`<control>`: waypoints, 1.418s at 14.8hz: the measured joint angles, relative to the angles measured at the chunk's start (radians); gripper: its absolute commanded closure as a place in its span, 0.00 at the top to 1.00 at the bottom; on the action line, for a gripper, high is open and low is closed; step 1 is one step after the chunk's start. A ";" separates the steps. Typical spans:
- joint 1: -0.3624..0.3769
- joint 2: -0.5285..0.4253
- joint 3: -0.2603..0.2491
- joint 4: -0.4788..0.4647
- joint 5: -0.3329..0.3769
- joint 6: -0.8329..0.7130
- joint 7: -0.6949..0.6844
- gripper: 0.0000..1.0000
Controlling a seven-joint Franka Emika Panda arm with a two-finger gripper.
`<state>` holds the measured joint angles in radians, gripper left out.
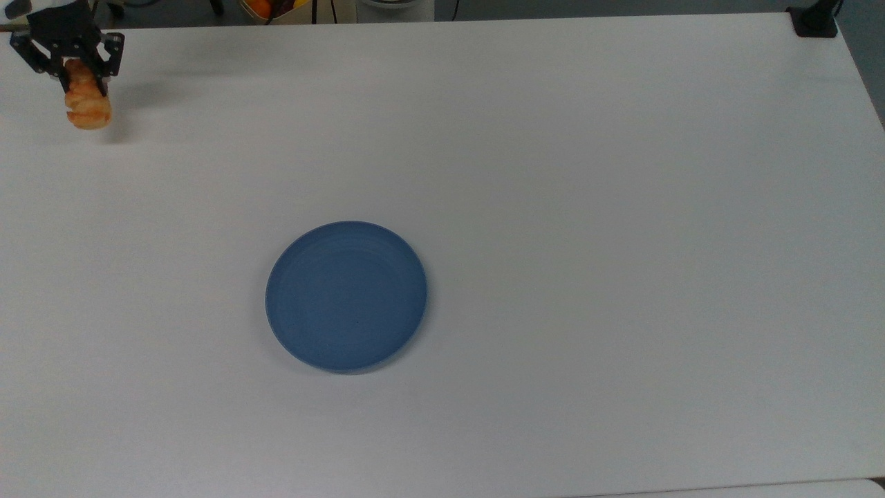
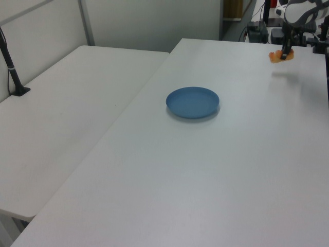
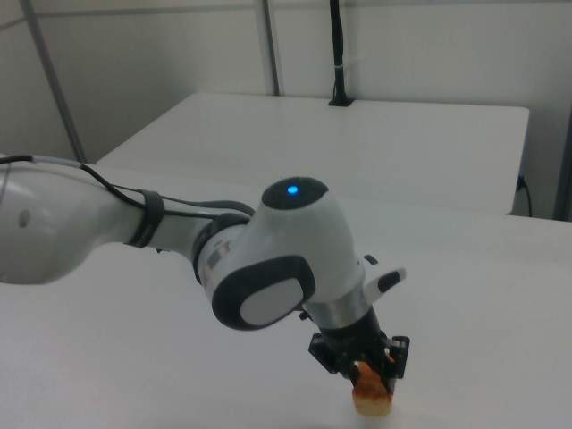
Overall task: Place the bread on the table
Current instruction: 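Lower the bread roll onto the bare table and open the gripper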
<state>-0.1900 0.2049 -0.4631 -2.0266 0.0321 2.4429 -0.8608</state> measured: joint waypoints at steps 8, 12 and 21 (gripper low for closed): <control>-0.002 0.098 0.006 -0.051 0.081 0.211 0.000 0.46; -0.002 0.121 0.023 -0.051 0.130 0.229 0.000 0.58; -0.002 0.117 0.040 -0.025 0.155 0.186 0.036 1.00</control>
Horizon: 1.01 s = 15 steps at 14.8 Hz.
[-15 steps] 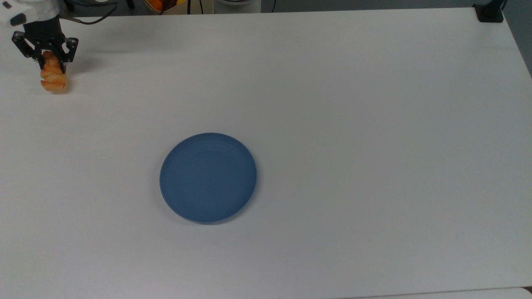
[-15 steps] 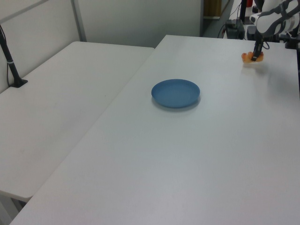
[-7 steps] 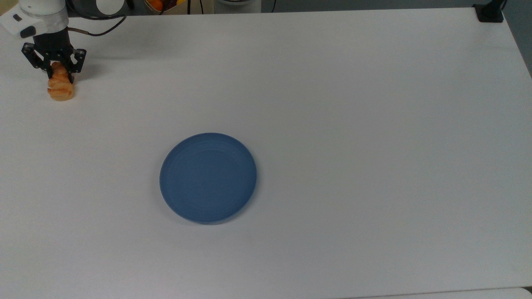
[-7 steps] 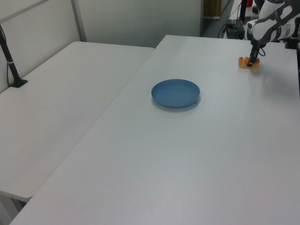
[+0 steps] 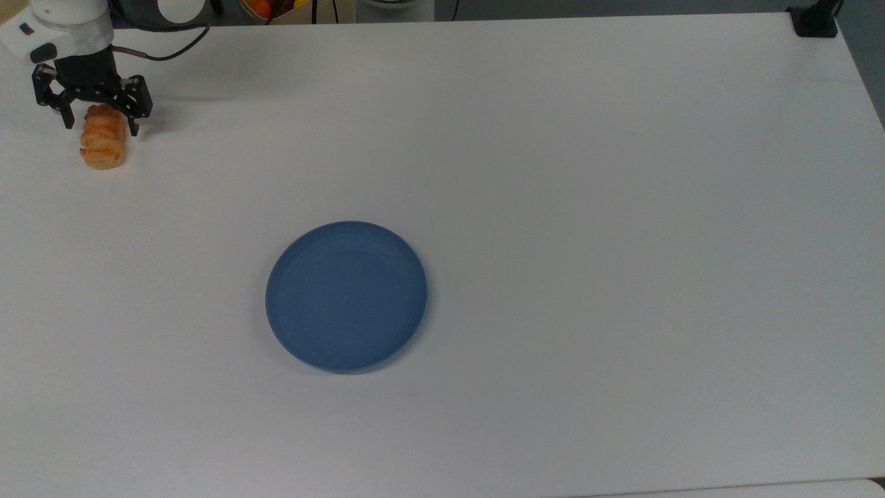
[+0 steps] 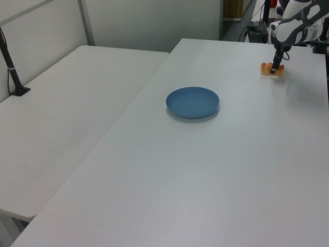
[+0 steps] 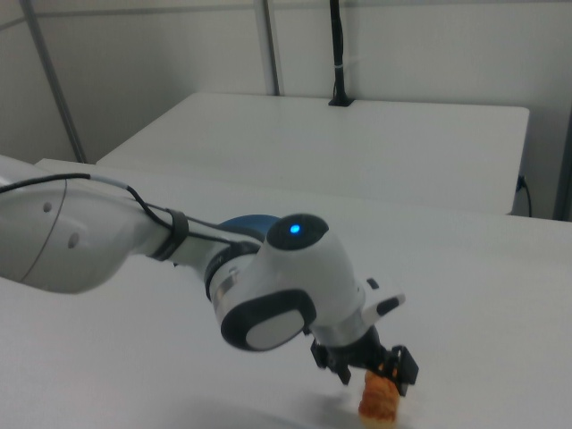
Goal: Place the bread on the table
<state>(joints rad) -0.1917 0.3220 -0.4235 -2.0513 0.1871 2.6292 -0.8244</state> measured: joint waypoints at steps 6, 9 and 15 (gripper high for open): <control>0.007 -0.058 0.097 0.143 0.002 -0.119 0.365 1.00; 0.012 -0.102 0.136 0.227 0.001 -0.277 0.559 1.00; 0.016 -0.163 0.260 0.471 -0.001 -0.724 0.930 1.00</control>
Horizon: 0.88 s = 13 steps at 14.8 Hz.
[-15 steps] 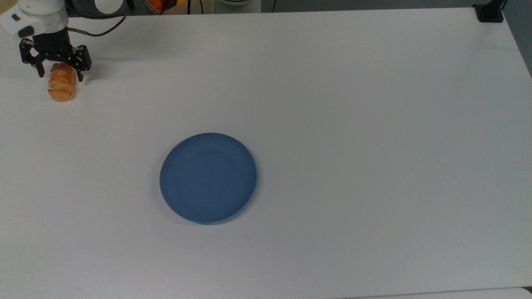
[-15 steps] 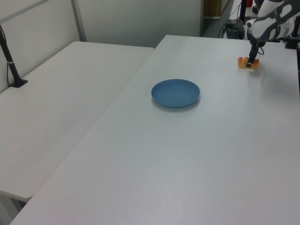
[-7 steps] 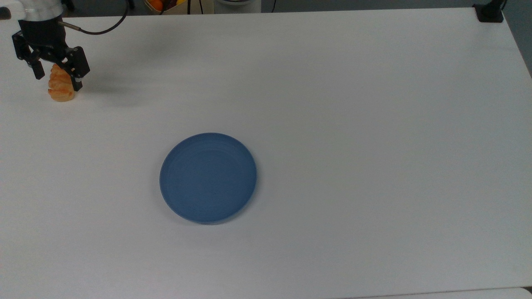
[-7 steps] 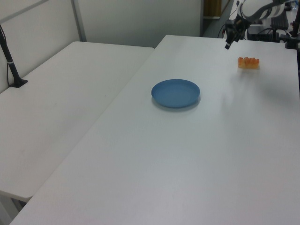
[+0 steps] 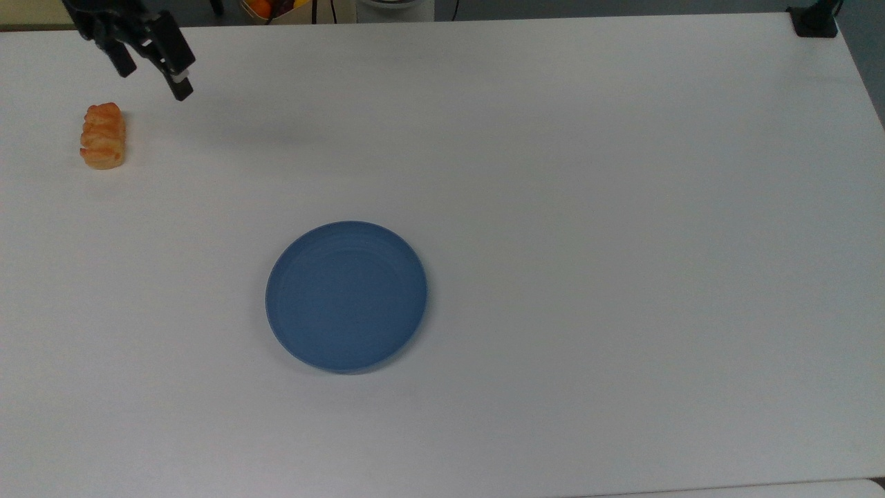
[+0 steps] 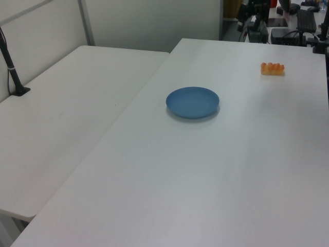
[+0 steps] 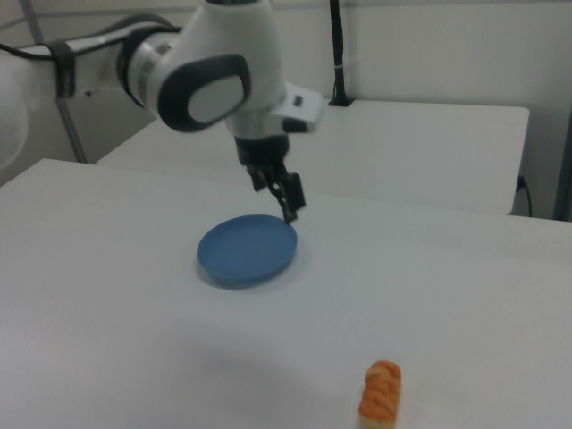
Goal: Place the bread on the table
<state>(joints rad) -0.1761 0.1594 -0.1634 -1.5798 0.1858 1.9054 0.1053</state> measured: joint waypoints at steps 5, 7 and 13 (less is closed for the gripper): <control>0.035 -0.055 0.120 0.015 -0.027 -0.077 0.116 1.00; 0.056 -0.084 0.145 0.017 -0.028 -0.127 0.120 1.00; 0.124 -0.122 0.217 0.015 -0.035 -0.167 0.218 1.00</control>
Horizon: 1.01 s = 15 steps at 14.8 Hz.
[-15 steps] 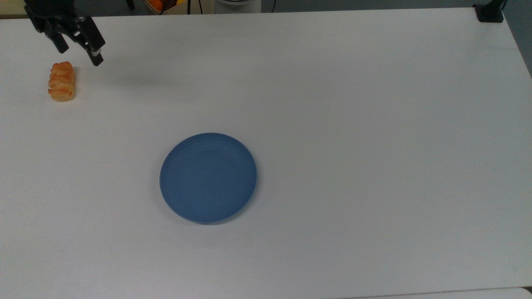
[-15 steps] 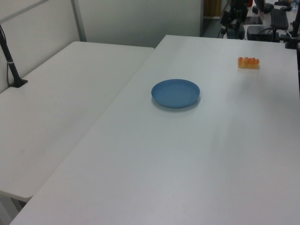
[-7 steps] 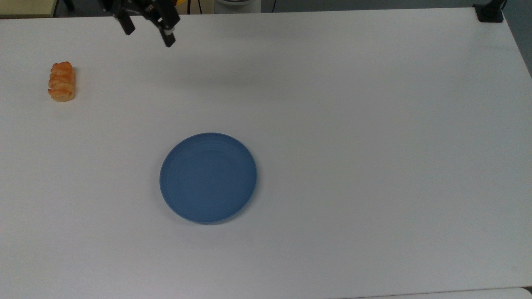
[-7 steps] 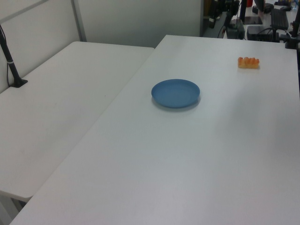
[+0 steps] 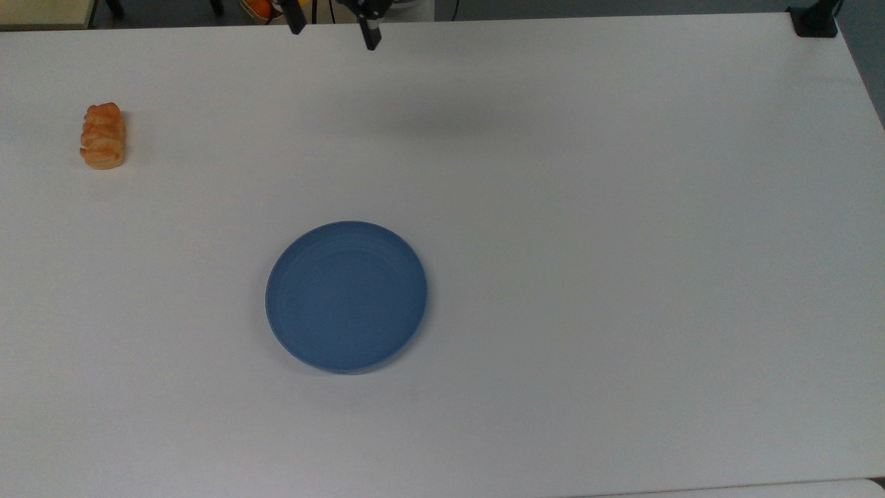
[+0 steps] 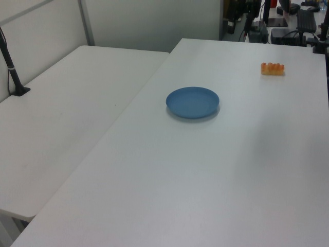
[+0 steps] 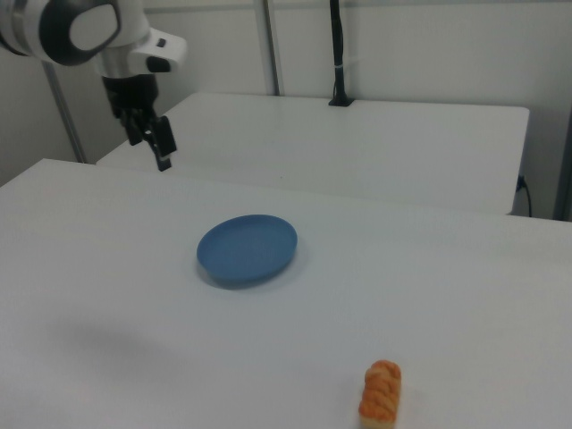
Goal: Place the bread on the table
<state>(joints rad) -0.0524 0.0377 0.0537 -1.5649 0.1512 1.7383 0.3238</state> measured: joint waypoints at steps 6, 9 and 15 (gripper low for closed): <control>0.132 -0.076 0.005 -0.102 -0.098 -0.017 -0.011 1.00; 0.143 -0.087 -0.005 -0.127 -0.114 -0.017 -0.131 1.00; 0.157 -0.071 -0.094 -0.134 -0.114 0.031 -0.319 1.00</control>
<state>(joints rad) 0.1050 -0.0337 -0.0398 -1.6987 0.0367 1.7689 0.0045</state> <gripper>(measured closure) 0.000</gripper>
